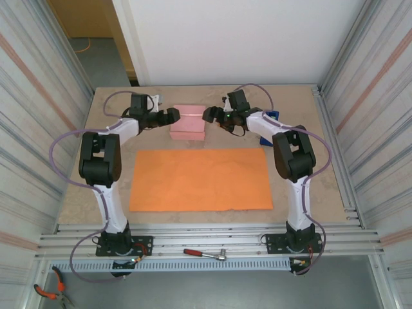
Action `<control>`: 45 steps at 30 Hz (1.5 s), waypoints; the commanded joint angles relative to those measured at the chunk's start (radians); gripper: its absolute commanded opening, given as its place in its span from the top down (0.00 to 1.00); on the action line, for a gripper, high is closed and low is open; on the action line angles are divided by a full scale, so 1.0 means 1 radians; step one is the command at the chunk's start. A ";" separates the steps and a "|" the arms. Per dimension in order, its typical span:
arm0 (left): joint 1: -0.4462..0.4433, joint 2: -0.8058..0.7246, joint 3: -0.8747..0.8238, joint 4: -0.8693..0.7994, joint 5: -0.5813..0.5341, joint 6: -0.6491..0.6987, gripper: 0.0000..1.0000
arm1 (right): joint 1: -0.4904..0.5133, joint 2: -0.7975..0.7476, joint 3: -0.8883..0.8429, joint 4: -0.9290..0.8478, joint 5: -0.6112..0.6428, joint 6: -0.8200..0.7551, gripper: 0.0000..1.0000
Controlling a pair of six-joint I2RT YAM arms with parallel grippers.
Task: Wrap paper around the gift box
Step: Move the gift box to the top-center of the table, then pick up the gift box from the top-center of the table.
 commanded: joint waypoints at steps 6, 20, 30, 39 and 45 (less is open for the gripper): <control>-0.026 0.044 0.004 -0.007 0.067 0.001 0.11 | 0.031 0.112 0.109 0.013 -0.041 0.081 0.21; -0.094 0.012 0.001 -0.015 0.154 0.024 0.37 | 0.062 0.102 0.092 0.070 -0.109 0.125 0.64; -0.187 -0.252 -0.196 0.077 0.124 -0.039 0.35 | 0.113 -0.193 -0.196 0.135 -0.043 0.129 0.65; -0.300 -0.512 -0.440 0.104 0.030 -0.079 0.32 | 0.212 -0.462 -0.502 0.164 0.073 0.145 0.65; -0.382 -0.668 -0.555 0.070 -0.039 -0.101 0.31 | 0.307 -0.613 -0.658 0.156 0.178 0.162 0.65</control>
